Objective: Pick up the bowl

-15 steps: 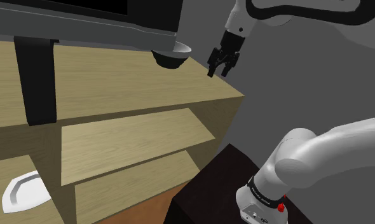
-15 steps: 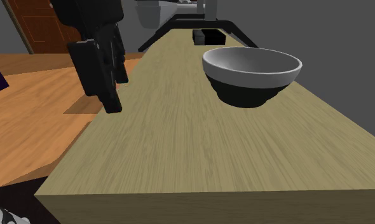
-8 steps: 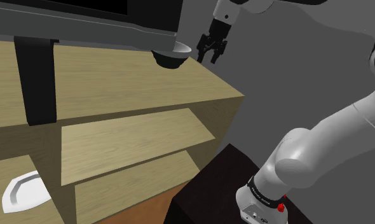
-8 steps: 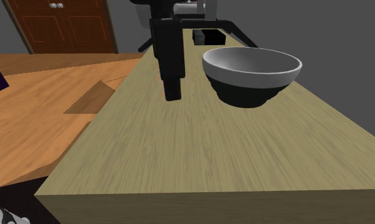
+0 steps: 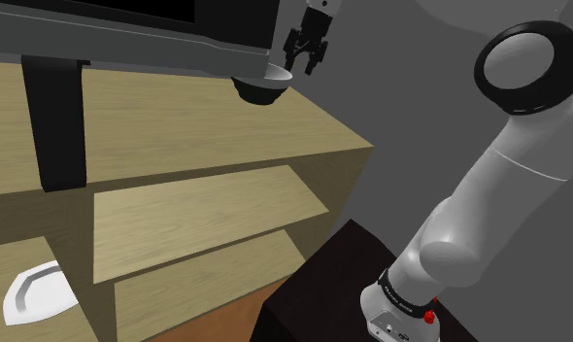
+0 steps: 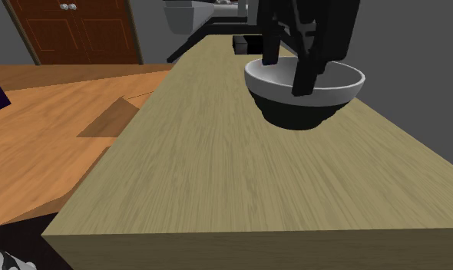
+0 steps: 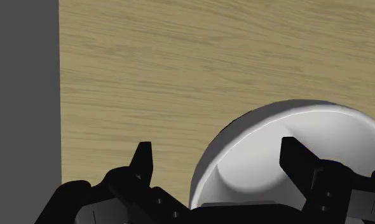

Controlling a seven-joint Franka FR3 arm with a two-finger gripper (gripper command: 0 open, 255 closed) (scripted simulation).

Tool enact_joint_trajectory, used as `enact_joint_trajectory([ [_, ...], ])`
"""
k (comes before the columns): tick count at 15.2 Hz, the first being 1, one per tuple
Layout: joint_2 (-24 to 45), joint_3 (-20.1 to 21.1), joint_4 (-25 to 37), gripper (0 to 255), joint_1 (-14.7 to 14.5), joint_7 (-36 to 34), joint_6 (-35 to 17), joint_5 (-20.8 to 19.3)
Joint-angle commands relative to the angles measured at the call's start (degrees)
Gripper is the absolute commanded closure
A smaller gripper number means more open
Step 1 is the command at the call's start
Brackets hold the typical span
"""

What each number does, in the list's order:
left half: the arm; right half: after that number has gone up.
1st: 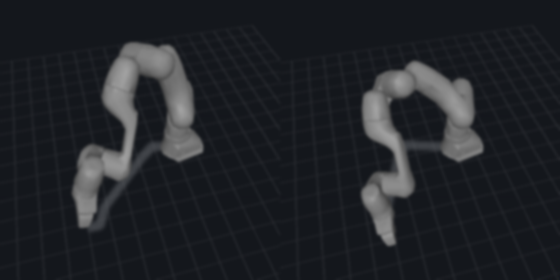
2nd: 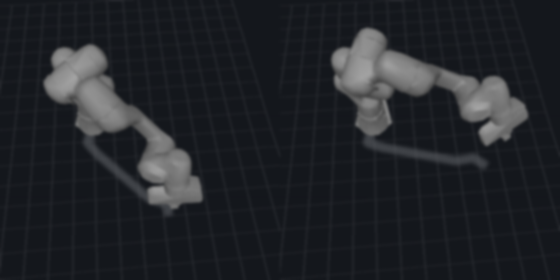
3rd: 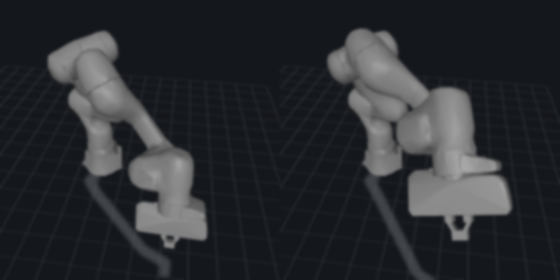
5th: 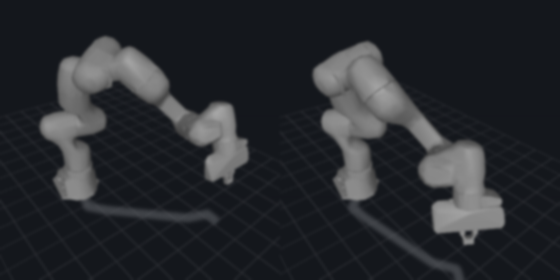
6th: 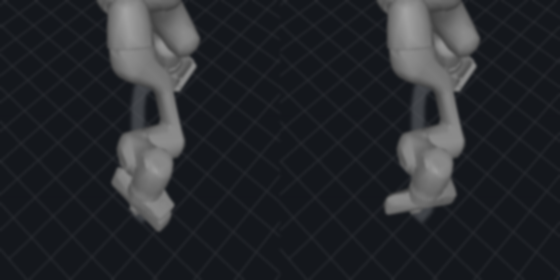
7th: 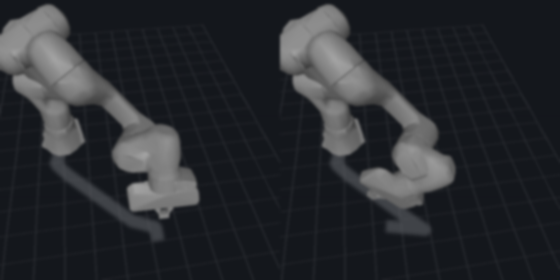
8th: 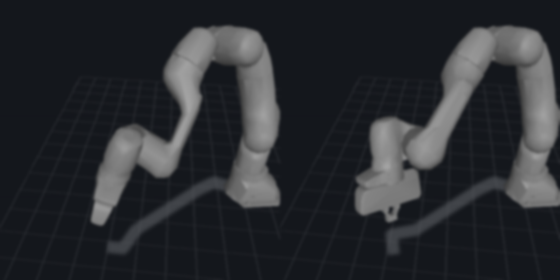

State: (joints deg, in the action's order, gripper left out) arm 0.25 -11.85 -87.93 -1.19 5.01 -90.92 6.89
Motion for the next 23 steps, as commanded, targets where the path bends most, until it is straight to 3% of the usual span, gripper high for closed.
enact_joint_trajectory([
  [1,5.3,-0.7,7.3,0,0.7,1.3,2.2,1.5],
  [4,14.8,-1.3,21.7,0,2.6,2.7,7.3,4.3],
  [5,15.9,-1.2,23.5,0,2.9,2.7,8.0,4.6],
  [12,12.7,-1.0,12.8,0,2.0,3.4,0.5,3.7],
  [14,12.6,-1.0,12.8,0,2.0,3.4,0.5,3.7],
  [15,12.6,-1.0,12.6,255,2.0,3.3,0.4,3.7],
  [23,12.7,-1.0,12.8,255,1.9,3.3,0.5,3.7],
])
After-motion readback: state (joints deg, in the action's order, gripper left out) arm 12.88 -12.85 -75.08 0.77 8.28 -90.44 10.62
